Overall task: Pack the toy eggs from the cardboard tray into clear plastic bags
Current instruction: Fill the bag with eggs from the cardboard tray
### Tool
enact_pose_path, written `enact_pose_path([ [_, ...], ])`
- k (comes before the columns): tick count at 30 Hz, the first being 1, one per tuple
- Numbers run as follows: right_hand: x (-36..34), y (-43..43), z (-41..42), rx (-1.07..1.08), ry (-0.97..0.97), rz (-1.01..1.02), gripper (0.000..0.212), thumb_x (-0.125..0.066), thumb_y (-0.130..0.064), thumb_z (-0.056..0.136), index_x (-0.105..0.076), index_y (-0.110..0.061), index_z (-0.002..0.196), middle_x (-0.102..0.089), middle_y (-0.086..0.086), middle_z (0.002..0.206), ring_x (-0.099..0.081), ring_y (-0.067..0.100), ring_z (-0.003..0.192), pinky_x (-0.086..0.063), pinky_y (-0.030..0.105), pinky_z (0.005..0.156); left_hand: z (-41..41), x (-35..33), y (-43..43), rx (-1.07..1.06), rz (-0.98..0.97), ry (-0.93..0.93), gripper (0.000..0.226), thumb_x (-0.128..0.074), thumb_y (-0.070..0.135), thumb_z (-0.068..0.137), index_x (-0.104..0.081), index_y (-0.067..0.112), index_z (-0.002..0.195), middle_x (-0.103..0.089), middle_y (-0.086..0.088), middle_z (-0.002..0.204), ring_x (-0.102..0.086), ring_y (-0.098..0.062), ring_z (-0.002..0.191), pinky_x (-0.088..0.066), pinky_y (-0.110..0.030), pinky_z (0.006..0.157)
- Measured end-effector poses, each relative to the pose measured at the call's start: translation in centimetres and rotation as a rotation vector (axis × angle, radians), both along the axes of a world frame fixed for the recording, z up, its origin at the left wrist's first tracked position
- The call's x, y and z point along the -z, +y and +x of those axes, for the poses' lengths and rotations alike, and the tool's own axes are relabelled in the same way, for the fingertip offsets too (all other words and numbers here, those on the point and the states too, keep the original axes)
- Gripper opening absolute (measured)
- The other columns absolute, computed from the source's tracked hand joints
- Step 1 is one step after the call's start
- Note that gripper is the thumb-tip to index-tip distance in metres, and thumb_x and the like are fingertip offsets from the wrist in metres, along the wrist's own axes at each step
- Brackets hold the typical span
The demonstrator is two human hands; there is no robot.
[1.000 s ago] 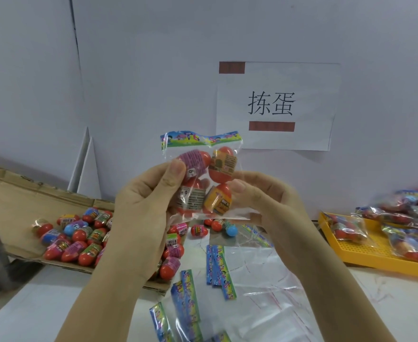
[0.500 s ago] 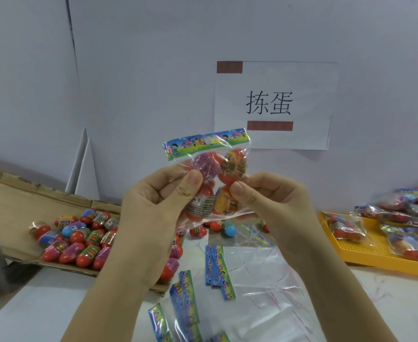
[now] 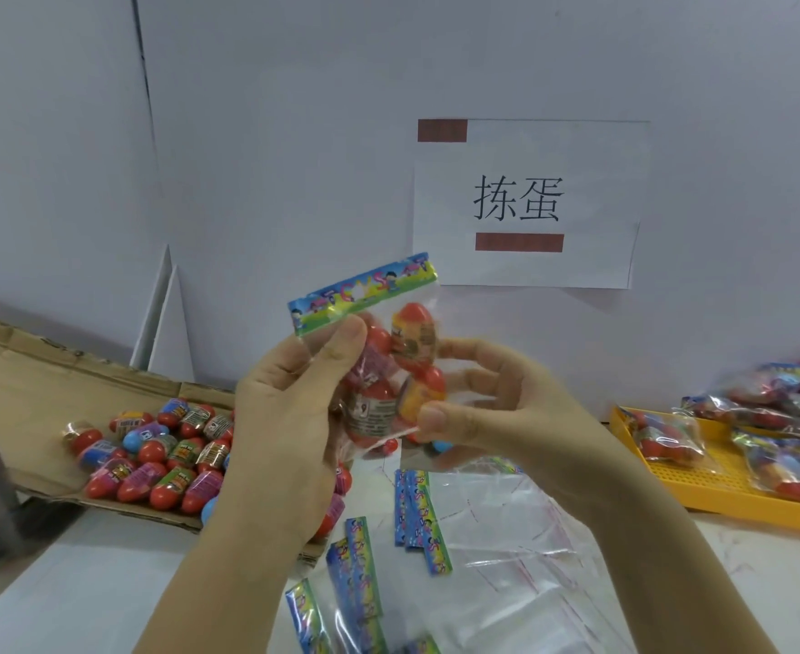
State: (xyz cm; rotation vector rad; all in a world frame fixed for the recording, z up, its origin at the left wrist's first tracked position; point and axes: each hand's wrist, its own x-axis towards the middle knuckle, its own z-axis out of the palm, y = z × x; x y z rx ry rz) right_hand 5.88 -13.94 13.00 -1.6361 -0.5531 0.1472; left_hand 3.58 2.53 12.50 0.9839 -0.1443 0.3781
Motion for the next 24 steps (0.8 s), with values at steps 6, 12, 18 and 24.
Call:
enact_pose_path([
  [6, 0.4, 1.1, 0.1, -0.001, 0.088, 0.318, 0.031, -0.084, -0.027, 0.051, -0.077, -0.012, 0.077, -0.073, 0.013, 0.074, -0.07, 0.021, 0.061, -0.056, 0.023, 0.053, 0.3, 0.0, 1.2, 0.139, 0.061, 0.019, 0.06, -0.082, 0.055, 0.051, -0.075, 0.016, 0.096, -0.075, -0.014, 0.103, -0.074, -0.027, 0.087, -0.061, -0.041, 0.08],
  [12, 0.5, 1.4, 0.3, 0.035, 0.117, 0.402, 0.041, -0.081, -0.031, 0.056, -0.076, -0.009, 0.091, -0.073, 0.014, 0.09, -0.069, 0.022, 0.062, -0.057, 0.026, 0.05, 0.6, 0.5, 1.0, 0.161, 0.264, 0.103, 0.033, -0.081, 0.034, 0.043, -0.08, 0.015, 0.071, -0.076, -0.014, 0.084, -0.075, -0.025, 0.073, -0.059, -0.026, 0.057],
  [18, 1.2, 1.3, 0.7, 0.163, 0.122, 0.539, 0.029, -0.069, -0.023, 0.071, -0.071, -0.004, 0.093, -0.074, 0.016, 0.086, -0.072, 0.022, 0.061, -0.055, 0.022, 0.047, 0.8, 0.5, 1.4, 0.144, 0.227, 0.11, 0.03, -0.079, 0.029, 0.041, -0.08, 0.017, 0.069, -0.076, -0.012, 0.081, -0.073, -0.021, 0.06, -0.057, -0.023, 0.047],
  [24, 0.6, 0.3, 0.7, 0.202, 0.078, 0.506, 0.027, -0.076, -0.032, 0.059, -0.077, -0.018, 0.082, -0.075, 0.013, 0.091, -0.073, 0.026, 0.076, -0.057, 0.026, 0.049, 1.1, 0.7, 1.7, 0.058, 0.19, 0.049, 0.014, -0.071, 0.019, 0.055, -0.079, 0.016, 0.066, -0.076, -0.011, 0.078, -0.074, -0.018, 0.065, -0.057, -0.021, 0.051],
])
